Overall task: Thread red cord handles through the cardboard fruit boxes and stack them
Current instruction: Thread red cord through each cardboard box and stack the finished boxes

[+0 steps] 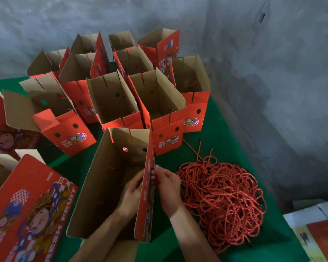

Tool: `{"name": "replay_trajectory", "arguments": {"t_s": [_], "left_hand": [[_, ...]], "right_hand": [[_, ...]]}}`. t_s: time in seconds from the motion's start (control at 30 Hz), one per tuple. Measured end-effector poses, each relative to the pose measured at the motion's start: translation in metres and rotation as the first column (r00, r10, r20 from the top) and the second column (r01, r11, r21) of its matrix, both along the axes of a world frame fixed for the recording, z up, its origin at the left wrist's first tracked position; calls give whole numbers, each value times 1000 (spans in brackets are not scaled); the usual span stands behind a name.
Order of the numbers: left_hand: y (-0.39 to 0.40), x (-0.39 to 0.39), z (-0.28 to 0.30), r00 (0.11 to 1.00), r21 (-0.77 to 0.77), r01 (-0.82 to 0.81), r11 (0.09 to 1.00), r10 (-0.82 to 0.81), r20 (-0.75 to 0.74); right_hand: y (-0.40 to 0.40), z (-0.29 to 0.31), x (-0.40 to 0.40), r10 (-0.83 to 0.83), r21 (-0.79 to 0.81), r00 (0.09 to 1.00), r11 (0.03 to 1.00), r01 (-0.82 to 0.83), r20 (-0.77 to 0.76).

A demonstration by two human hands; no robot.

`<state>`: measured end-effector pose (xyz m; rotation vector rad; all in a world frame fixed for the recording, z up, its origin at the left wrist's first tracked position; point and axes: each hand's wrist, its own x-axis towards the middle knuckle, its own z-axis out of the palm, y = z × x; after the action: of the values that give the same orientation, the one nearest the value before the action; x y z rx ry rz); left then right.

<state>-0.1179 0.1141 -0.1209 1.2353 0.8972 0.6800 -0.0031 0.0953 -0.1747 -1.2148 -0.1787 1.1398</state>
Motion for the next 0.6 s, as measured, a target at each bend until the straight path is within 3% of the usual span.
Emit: {"name": "replay_trajectory", "arguments": {"t_s": [0.17, 0.6], "left_hand": [[4, -5, -10, 998, 107, 34, 994, -28, -59], [9, -8, -14, 995, 62, 99, 993, -99, 6]], "right_hand": [[1, 1, -4, -43, -14, 998, 999, 43, 37], [-7, -3, 1, 65, -83, 984, 995, -52, 166]]}}
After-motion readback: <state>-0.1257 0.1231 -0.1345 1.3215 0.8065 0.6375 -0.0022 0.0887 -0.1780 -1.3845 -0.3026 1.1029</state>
